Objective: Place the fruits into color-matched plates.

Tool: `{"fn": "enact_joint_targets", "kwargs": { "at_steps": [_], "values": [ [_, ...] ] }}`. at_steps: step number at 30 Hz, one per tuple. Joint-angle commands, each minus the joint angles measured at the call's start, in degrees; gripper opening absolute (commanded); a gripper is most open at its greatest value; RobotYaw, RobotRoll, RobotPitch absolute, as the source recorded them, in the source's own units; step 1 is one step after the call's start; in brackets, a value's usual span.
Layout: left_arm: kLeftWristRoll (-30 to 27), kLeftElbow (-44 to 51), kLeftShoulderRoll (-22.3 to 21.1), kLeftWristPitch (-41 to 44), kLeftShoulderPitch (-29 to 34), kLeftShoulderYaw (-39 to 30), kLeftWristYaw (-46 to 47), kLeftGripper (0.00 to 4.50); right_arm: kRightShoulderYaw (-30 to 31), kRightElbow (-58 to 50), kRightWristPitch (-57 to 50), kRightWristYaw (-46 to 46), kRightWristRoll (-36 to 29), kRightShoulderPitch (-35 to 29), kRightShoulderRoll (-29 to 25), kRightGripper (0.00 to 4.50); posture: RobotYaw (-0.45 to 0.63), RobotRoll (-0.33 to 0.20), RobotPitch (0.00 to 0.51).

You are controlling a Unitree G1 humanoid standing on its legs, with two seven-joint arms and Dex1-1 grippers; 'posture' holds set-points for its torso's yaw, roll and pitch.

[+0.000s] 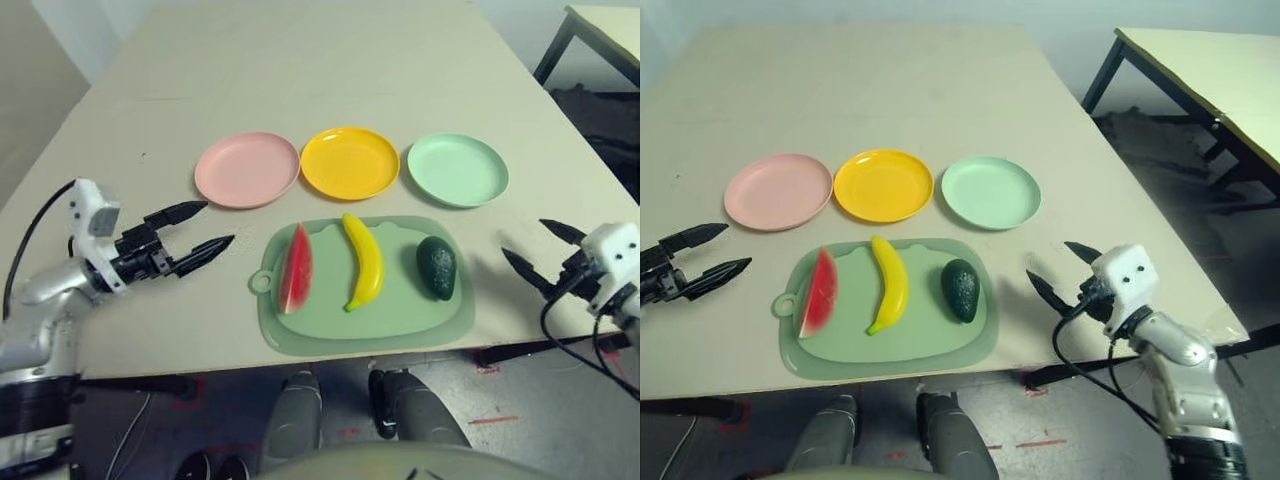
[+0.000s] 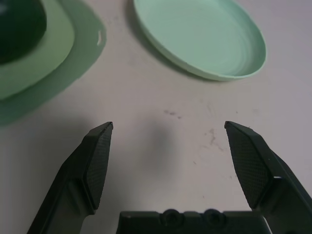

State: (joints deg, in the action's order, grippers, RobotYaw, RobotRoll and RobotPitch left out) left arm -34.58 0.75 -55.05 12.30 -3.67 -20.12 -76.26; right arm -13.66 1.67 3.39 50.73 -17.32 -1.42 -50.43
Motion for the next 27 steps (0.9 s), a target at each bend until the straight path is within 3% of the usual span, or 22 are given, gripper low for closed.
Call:
{"fn": "enact_joint_targets", "kwargs": {
  "at_steps": [1, 5, 8, 10, 20, 27],
  "values": [
    [-1.8, 5.8, -3.0, 1.9, -1.0, 1.8, -4.7, 4.50, 2.7, -4.3, -2.2, 6.8, 0.9, 3.8, -5.7, 4.47, -0.03, 0.000, 0.138],
    [0.6, 8.6, -6.7, 1.0, -1.6, 3.4, -7.7, 4.50, 8.2, -3.0, 0.2, 15.2, 3.6, 12.3, -11.1, 4.47, -0.03, 0.000, 0.132],
    [1.4, 9.8, -8.4, 1.1, -2.4, 4.6, -8.6, 4.50, 13.7, -0.6, 3.3, 19.5, 8.0, 20.8, -11.9, 4.47, -0.03, 0.000, 0.131],
    [1.1, 10.7, -8.8, 2.0, -3.2, 5.0, -8.6, 4.50, 17.8, -0.3, 5.4, 23.5, 10.1, 26.1, -11.6, 4.47, -0.02, 0.000, 0.126],
    [1.4, 11.3, -8.6, 2.5, -2.8, 4.6, -8.2, 4.50, 29.5, 3.0, 23.0, 34.1, 18.4, 40.6, -8.7, 4.47, -0.01, 0.000, 0.128],
    [0.6, 13.1, -7.2, 4.1, -2.9, 5.5, -6.2, 4.50, 34.8, 6.6, 25.8, 37.5, 20.9, 49.4, -2.7, 4.47, 0.00, 0.000, 0.136]
  ]
}}
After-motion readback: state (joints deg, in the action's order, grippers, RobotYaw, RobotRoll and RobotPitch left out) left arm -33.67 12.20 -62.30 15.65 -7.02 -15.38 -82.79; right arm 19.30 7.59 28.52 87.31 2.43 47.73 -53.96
